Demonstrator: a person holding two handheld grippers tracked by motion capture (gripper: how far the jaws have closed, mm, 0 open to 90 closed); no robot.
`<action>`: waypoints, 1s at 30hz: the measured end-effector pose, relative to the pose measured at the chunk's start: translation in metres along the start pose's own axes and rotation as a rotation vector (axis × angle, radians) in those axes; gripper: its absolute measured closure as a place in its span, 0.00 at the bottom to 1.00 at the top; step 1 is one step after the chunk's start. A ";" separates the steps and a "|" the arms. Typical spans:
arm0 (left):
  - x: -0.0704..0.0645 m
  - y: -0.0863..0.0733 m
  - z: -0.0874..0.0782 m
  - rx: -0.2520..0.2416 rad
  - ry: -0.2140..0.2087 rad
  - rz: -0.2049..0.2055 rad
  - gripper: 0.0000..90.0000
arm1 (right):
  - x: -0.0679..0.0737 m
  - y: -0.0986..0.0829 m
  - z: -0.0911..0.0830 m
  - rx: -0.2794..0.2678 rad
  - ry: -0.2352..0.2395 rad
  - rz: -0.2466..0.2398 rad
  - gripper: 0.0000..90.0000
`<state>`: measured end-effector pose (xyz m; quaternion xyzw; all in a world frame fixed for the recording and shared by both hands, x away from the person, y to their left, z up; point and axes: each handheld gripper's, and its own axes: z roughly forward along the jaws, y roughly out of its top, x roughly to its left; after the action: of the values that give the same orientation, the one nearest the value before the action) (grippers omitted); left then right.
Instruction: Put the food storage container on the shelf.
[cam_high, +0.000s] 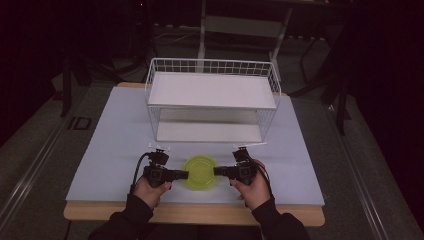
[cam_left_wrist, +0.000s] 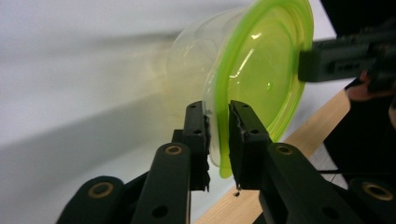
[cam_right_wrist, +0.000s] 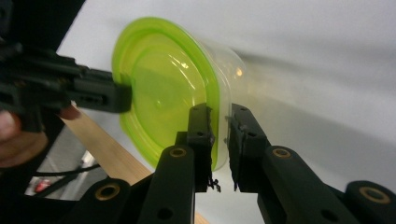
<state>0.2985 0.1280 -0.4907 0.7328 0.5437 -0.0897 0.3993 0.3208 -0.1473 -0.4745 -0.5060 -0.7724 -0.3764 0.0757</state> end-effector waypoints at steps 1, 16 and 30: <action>0.000 0.000 0.000 0.000 0.000 0.000 0.89 | 0.002 0.000 0.000 -0.001 -0.006 -0.007 0.89; -0.028 0.020 -0.037 -0.083 0.011 0.040 0.90 | 0.033 0.012 -0.031 -0.116 -0.057 -0.125 0.89; -0.048 0.043 -0.059 -0.104 -0.003 0.082 0.91 | 0.049 0.027 -0.060 -0.181 -0.056 -0.158 0.89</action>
<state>0.2995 0.1297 -0.4031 0.7324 0.5167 -0.0461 0.4410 0.3045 -0.1458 -0.3942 -0.4587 -0.7744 -0.4352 -0.0218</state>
